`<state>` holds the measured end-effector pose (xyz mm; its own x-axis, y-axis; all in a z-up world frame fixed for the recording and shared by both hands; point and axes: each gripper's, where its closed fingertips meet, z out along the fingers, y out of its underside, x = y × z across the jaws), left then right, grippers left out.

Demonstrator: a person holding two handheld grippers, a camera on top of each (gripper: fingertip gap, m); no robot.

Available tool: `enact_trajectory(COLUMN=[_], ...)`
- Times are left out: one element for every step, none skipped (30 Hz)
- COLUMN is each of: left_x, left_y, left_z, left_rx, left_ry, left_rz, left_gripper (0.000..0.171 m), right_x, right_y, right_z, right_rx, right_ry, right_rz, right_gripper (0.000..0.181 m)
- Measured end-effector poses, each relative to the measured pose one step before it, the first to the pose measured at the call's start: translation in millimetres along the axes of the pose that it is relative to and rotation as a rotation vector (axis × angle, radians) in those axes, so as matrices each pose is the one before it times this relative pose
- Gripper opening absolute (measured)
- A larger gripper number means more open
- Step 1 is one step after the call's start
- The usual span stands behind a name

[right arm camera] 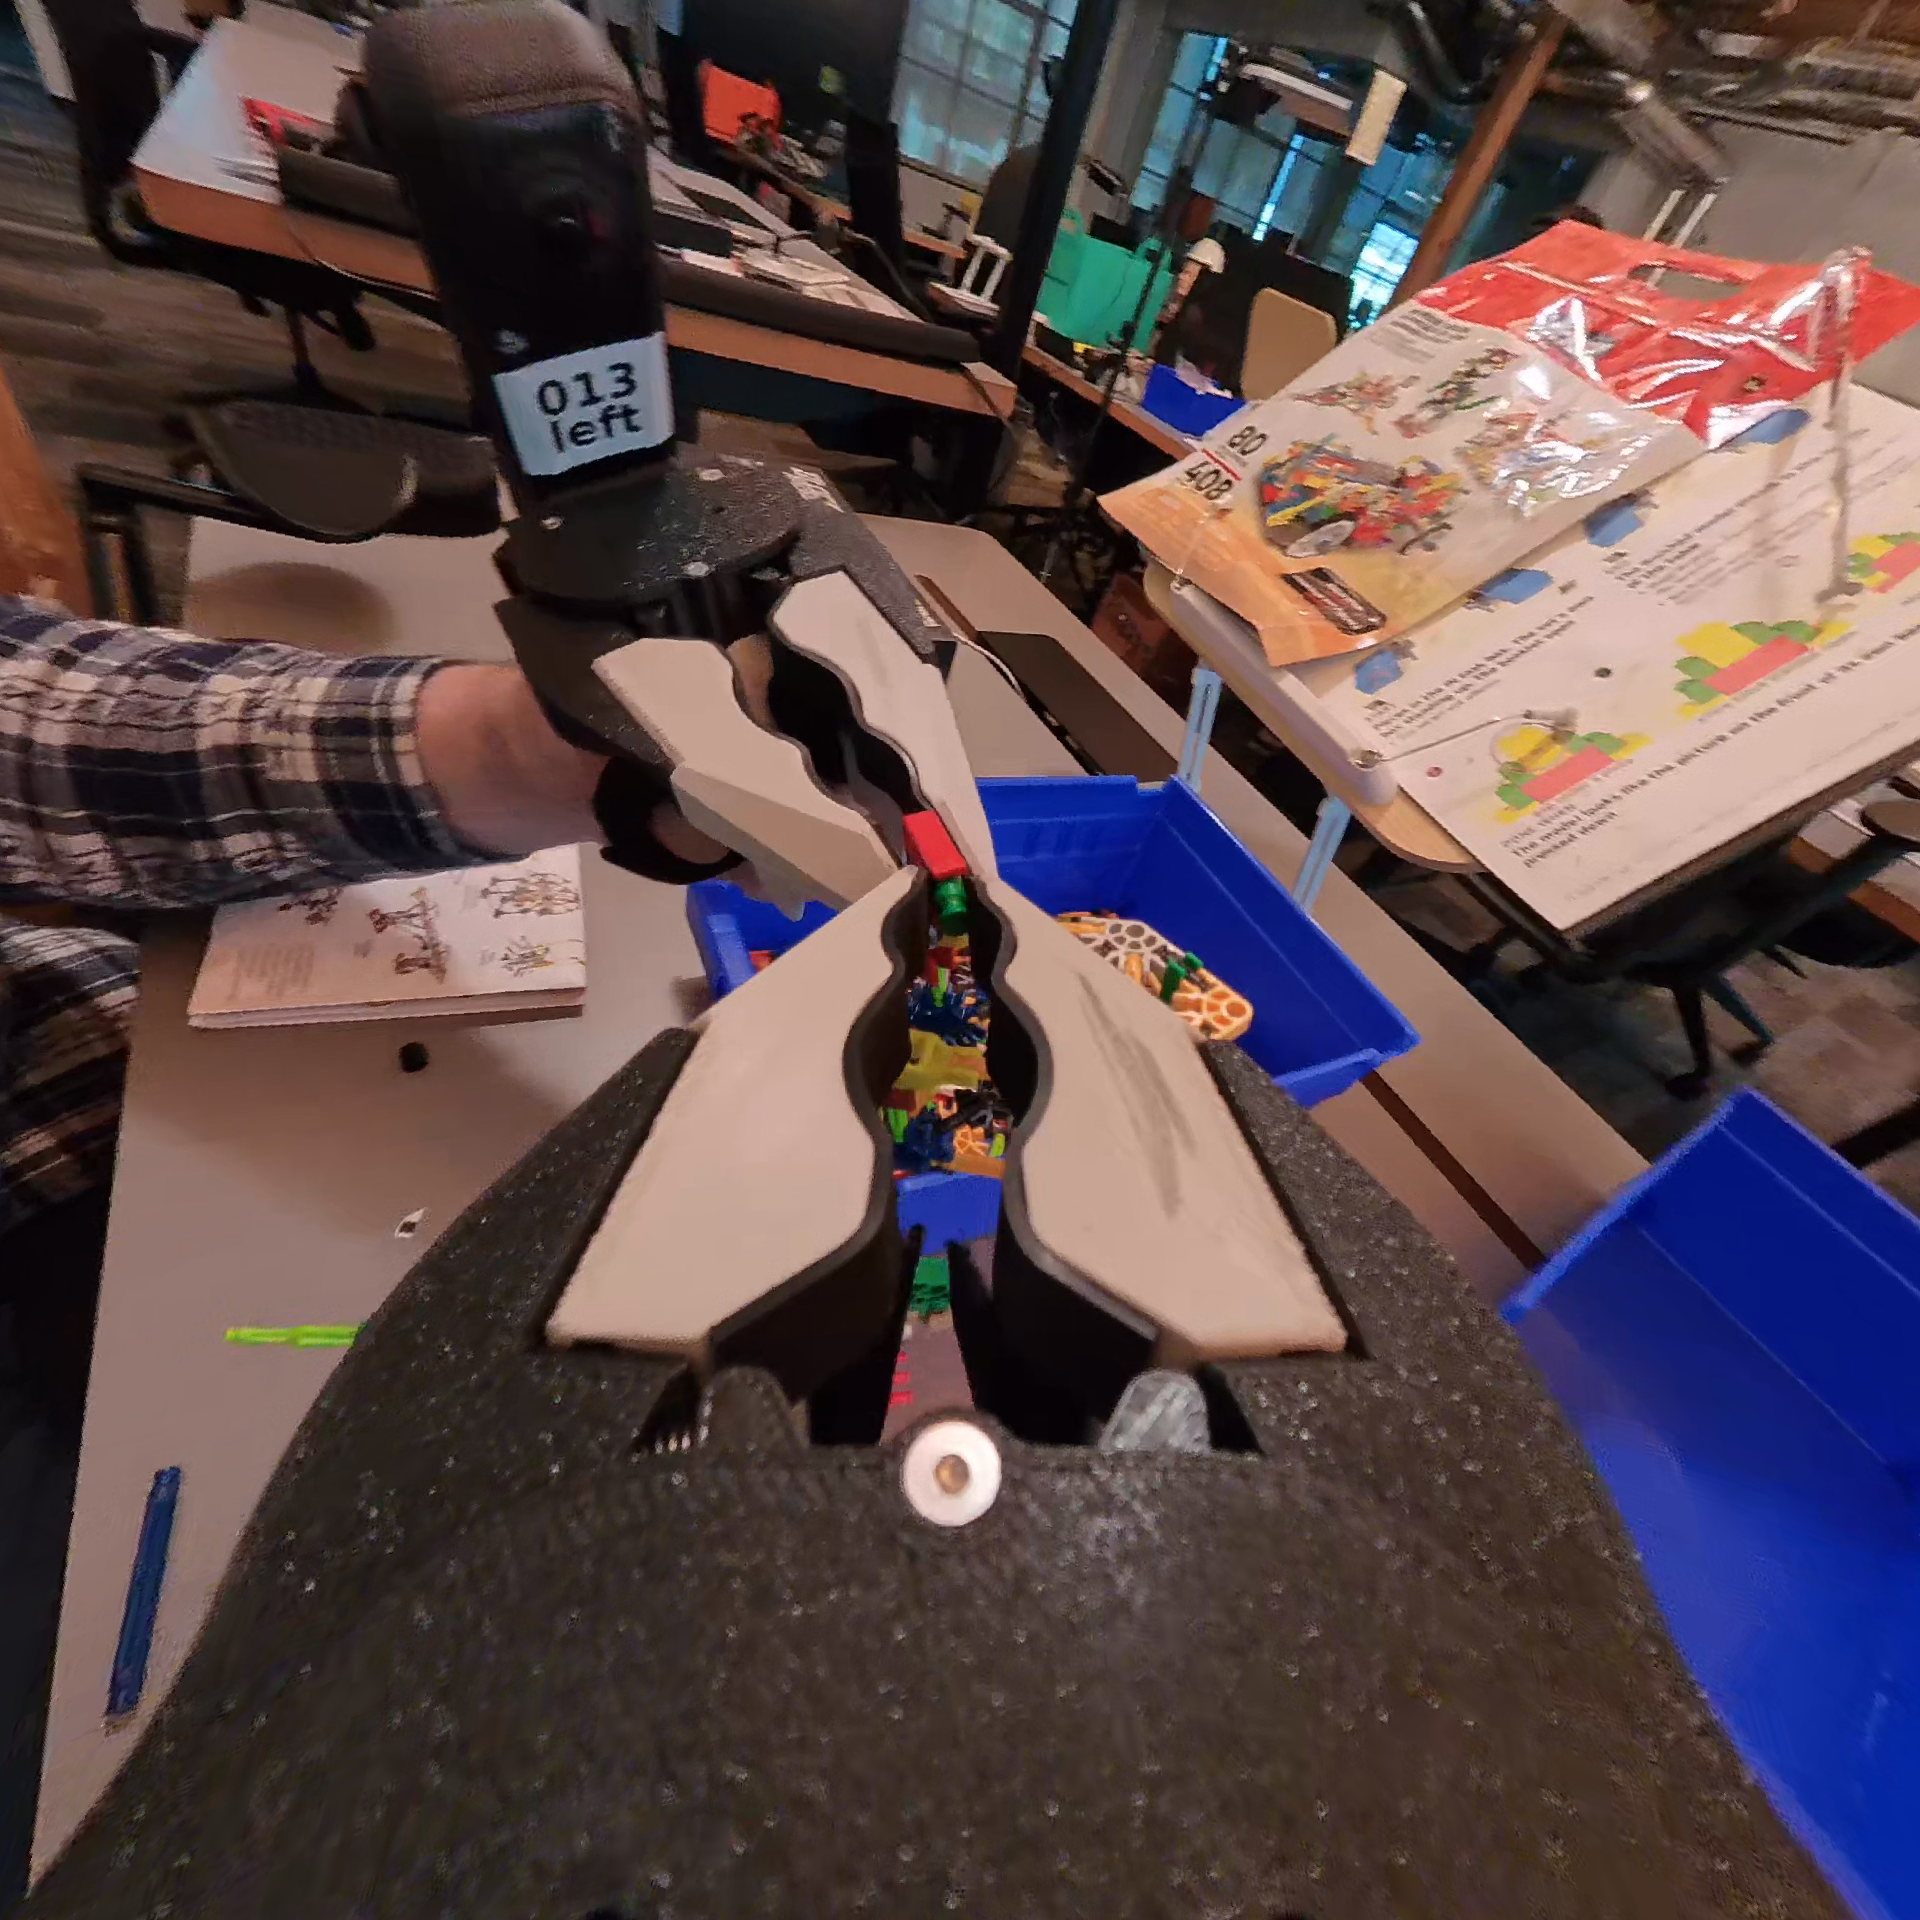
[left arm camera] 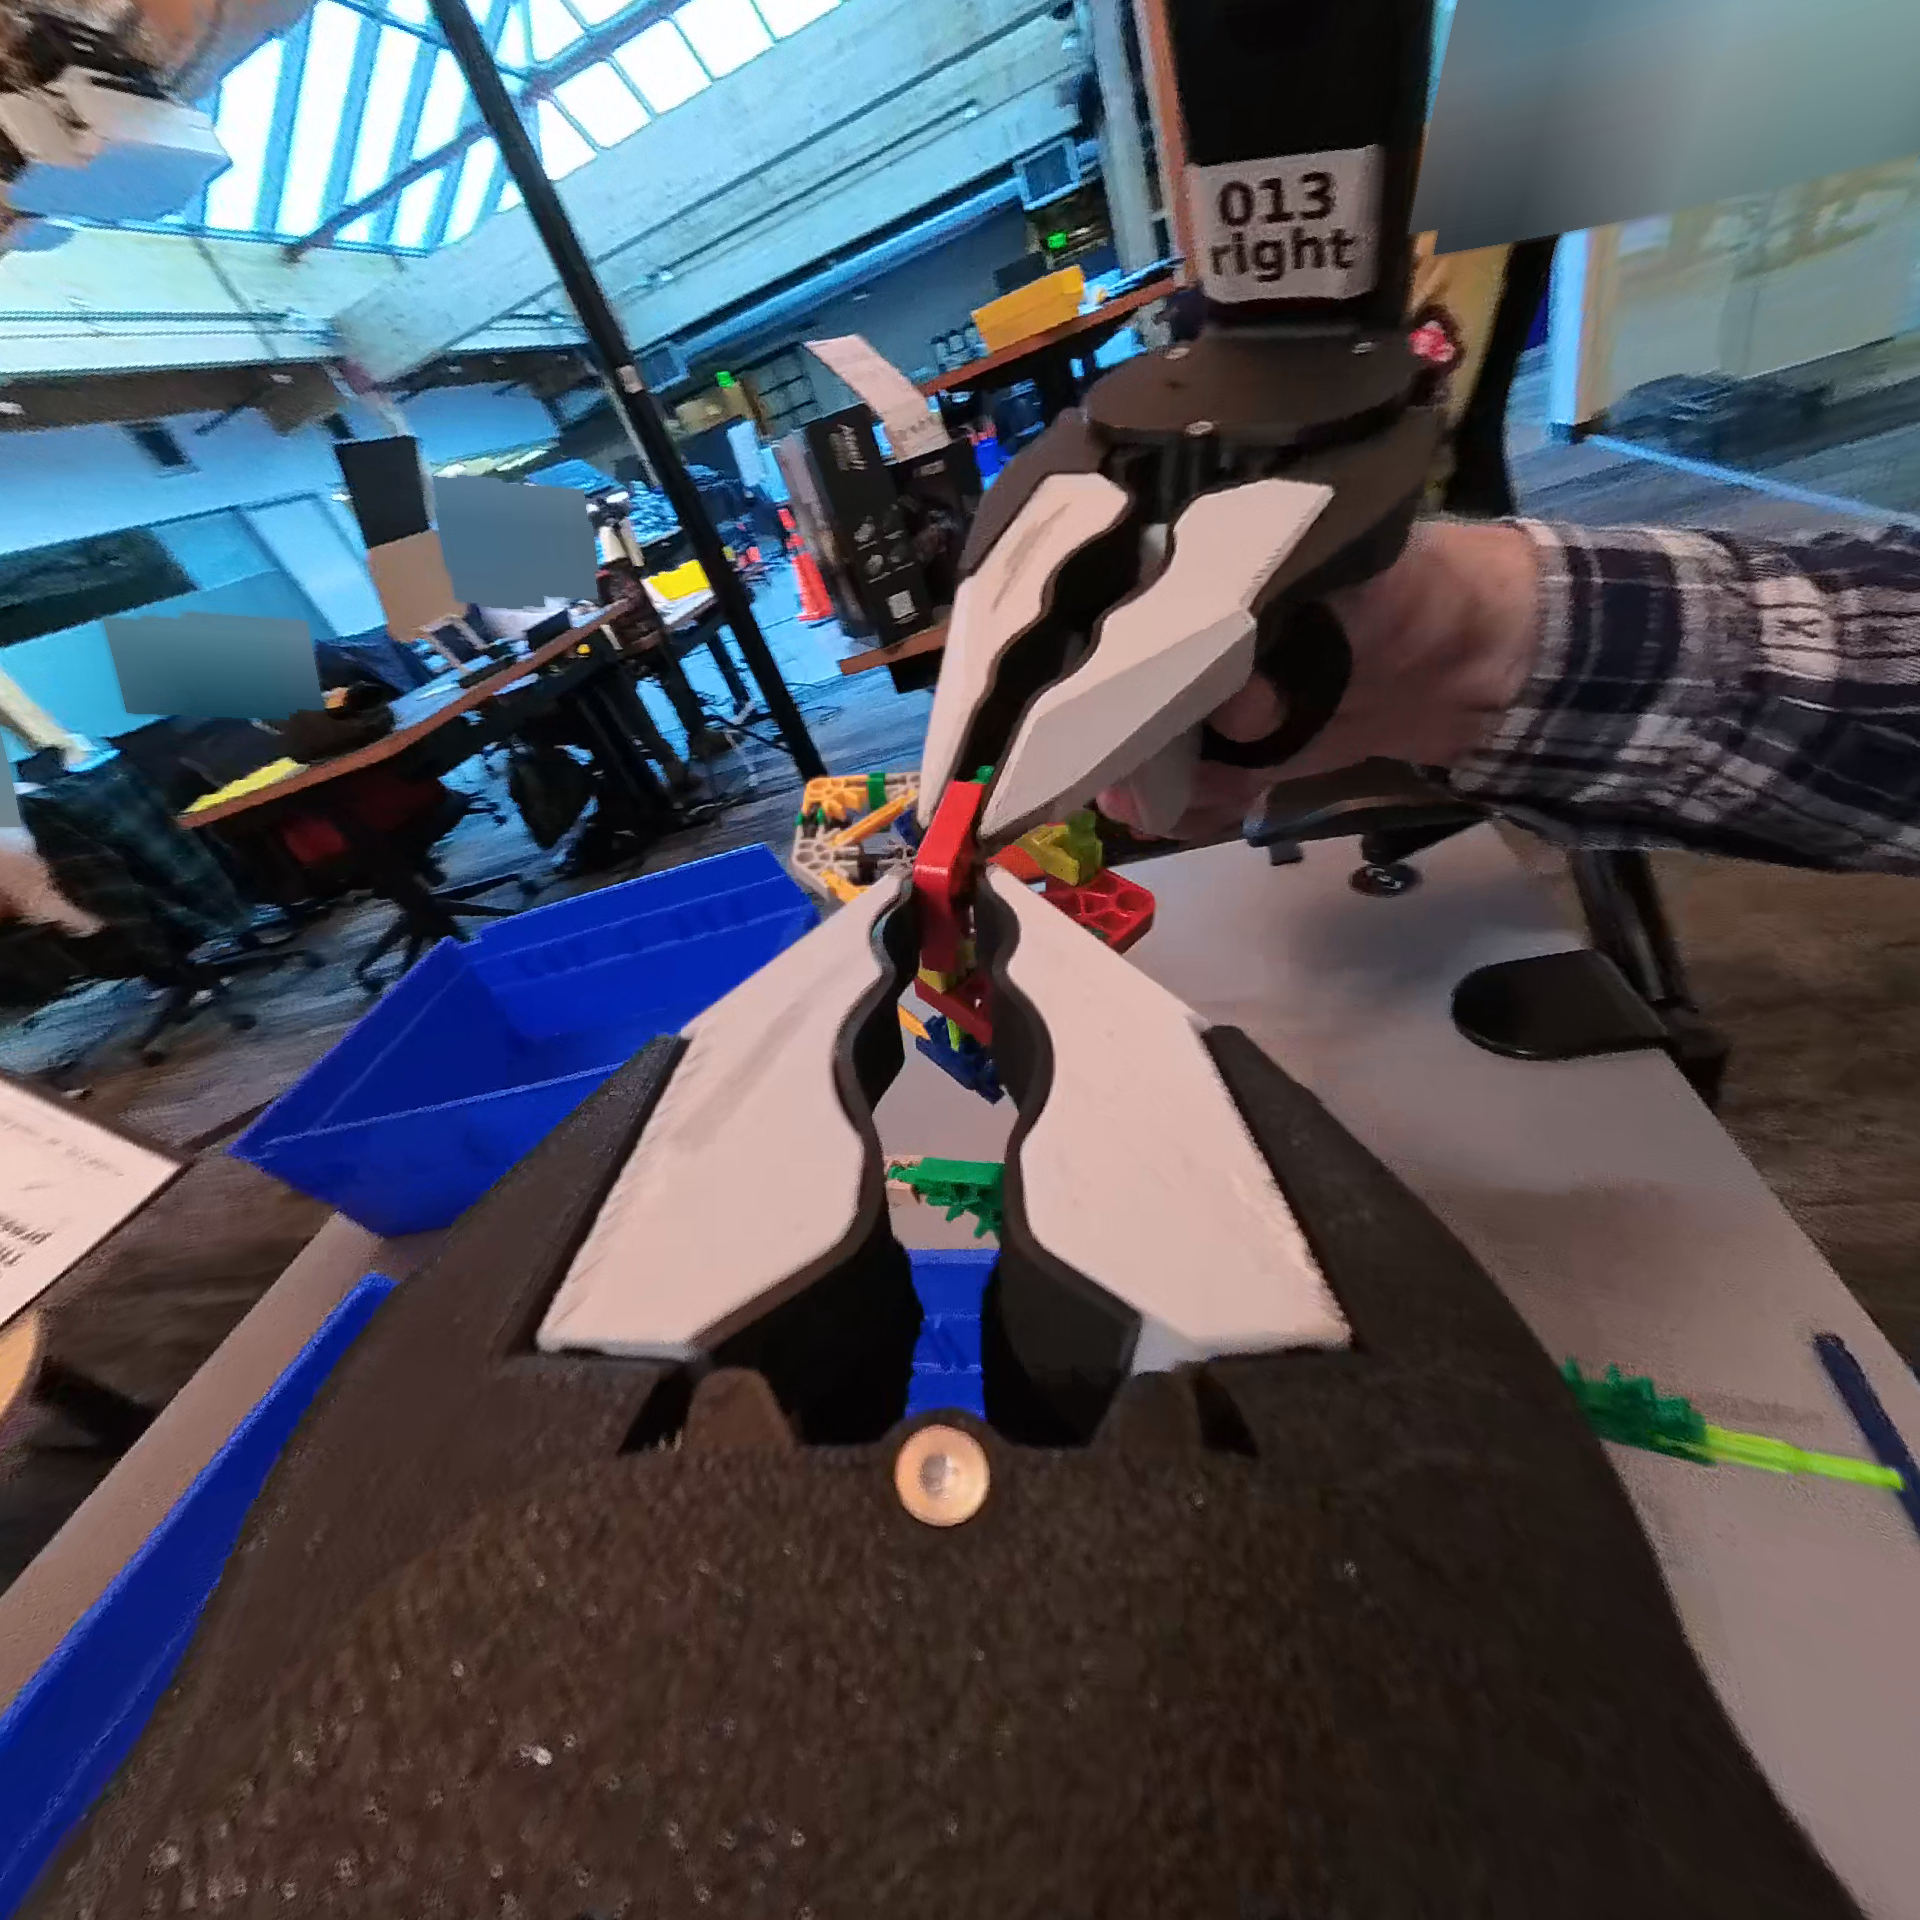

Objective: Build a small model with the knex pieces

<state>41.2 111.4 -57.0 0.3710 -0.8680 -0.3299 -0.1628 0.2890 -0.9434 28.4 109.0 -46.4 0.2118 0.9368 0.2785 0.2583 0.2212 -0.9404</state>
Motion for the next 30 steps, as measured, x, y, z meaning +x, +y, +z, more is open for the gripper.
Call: enact_trajectory(left_x=[-1.23, -2.09, -2.36, -0.59, -0.34, -2.49, -2.07, -1.18, -2.2, -2.01, -1.26, -1.29, -1.77, -1.9, -0.99, -0.85, -1.11, -0.55, -0.5, -1.36, -1.7, -0.96, -0.65, -1.09, -0.98, -0.69, -0.97, -0.85, -0.92, -0.2], left_y=[0.33, 1.06, 1.53, 1.3, 1.14, 1.65, 1.61, 0.13, 0.67, 1.63, 0.01, 0.22, 2.37, 0.6, -1.76, 0.32, 2.53, 0.5, -0.16, 2.0, 1.11, -0.79, -0.68, 0.37, -0.04, 0.63, 0.29, -0.42, -0.45, -0.38], left_z=[0.37, 0.67, 1.3, 0.6, 0.5, 1.08, 0.8, -0.22, 0.41, 0.76, -0.31, -0.14, 0.94, 0.15, -1.16, -0.23, 0.92, 0.0, -0.31, 1.14, 1.22, -0.05, -0.35, 0.16, -0.21, -0.09, 0.04, 0.01, 0.12, 0.03], left_rx=[-0.00056, -0.00657, -0.00646, -0.00073, 0.00041, -0.00687, -0.00544, 0.00332, -0.00405, -0.00984, -0.00013, -0.00306, -0.01392, -0.00125, 0.0118, -0.00535, -0.01761, 0.00119, 0.00081, -0.02063, -0.01222, 0.00372, 0.0004, -0.00647, 0.0017, -0.00285, -0.00548, -0.00063, -0.0013, -0.00134], left_ry=[-0.0226, -0.0284, -0.0305, -0.016, -0.0109, -0.0303, -0.0286, -0.0114, -0.0203, -0.0247, -0.0167, -0.0119, -0.0213, -0.0268, -0.0126, -0.0155, -0.0226, -0.013, -0.0089, -0.0235, -0.0313, -0.0157, -0.0045, -0.0163, -0.0166, -0.0063, -0.0113, -0.0137, -0.0142, -0.0079], left_rz=[0.0045, 0.0041, -0.0069, -0.0035, -0.0141, -0.0094, 0.0039, -0.0039, -0.0086, 0.0057, 0.0078, -0.0053, 0.0102, 0.0127, -0.0076, 0.0036, 0.0167, 0.0057, 0.0033, 0.0155, 0.0216, -0.001, -0.0083, 0.006, 0.0035, -0.0067, 0.0046, 0.0062, -0.0041, -0.0004], left_gripper=[0.007, 0.007, 0.007, 0.008, 0.008, 0.008, 0.008, 0.008, 0.008, 0.01, 0.01, 0.01, 0.01, 0.011, 0.01, 0.01, 0.011, 0.011, 0.011, 0.011, 0.011, 0.011, 0.011, 0.011, 0.011, 0.011, 0.011, 0.011, 0.011, 0.009], right_x=[1.67, 1.9, 2.24, 1.16, 0.66, 1.46, 1.34, 0.58, 1.0, 0.94, 0.39, 0.37, 0.62, 0.6, -0.14, 0.02, 0.26, 0.05, 0.05, 0.62, 0.96, 0.78, 0.44, 0.22, 0.07, -0.01, 0.12, 0.36, 0.79, 1.74], right_y=[-0.06, 0.6, 0.98, 1.18, 0.98, 1.18, 0.88, -0.01, -0.04, 0.44, -0.09, -0.22, 1.19, 0.37, -1.38, -0.48, 1.45, 0.77, -0.03, 1.32, 1.2, -0.51, -0.94, -0.26, -0.28, -0.23, -0.16, -0.42, -0.59, 0.06], right_z=[-0.04, 0.48, 0.6, 0.35, 0.32, 0.94, 1.17, 0.95, 1.2, 1.37, 0.9, 0.86, 1.4, 1.13, 0.5, 0.44, 0.77, 0.59, 0.18, 0.9, 0.87, 0.14, 0.11, 0.42, 0.51, 0.56, 0.59, 0.31, 0.18, 0.5], right_rx=[-0.0043, -0.007, -0.0081, -0.0077, -0.0067, -0.008, -0.0083, -0.005, -0.0072, -0.0144, -0.0098, -0.0048, -0.013, -0.0116, 0.0025, 0.0018, -0.012, -0.0098, -0.0003, -0.0077, -0.0146, -0.0079, -0.0002, 0.0002, 0.0008, 0.0006, 0.0017, 0.0026, 0.0003, -0.0035], right_ry=[0.0225, 0.0274, 0.0304, 0.021, 0.0162, 0.0251, 0.0273, 0.0231, 0.0269, 0.028, 0.0186, 0.012, 0.0179, 0.0213, 0.0121, 0.0095, 0.0184, 0.0191, 0.0107, 0.0145, 0.0244, 0.0215, 0.012, 0.0135, 0.0183, 0.0172, 0.0162, 0.0163, 0.0182, 0.0278], right_rz=[-0.0025, -0.0052, -0.005, -0.0038, -0.0043, -0.0078, -0.0114, -0.0103, -0.0116, -0.0189, -0.0112, -0.0007, -0.0142, -0.0183, 0.0001, 0.0014, -0.0163, -0.021, -0.0032, -0.0036, -0.0222, -0.0168, 0.0026, -0.0006, -0.0126, -0.0072, -0.0037, -0.0031, -0.0003, -0.0007], right_gripper=[0.003, 0.003, 0.004, 0.003, 0.003, 0.003, 0.004, 0.003, 0.004, 0.003, 0.003, 0.003, 0.003, 0.003, 0.003, 0.003, 0.004, 0.004, 0.003, 0.004, 0.004, 0.004, 0.004, 0.004, 0.004, 0.003, 0.004, 0.004, 0.003, 0.002])
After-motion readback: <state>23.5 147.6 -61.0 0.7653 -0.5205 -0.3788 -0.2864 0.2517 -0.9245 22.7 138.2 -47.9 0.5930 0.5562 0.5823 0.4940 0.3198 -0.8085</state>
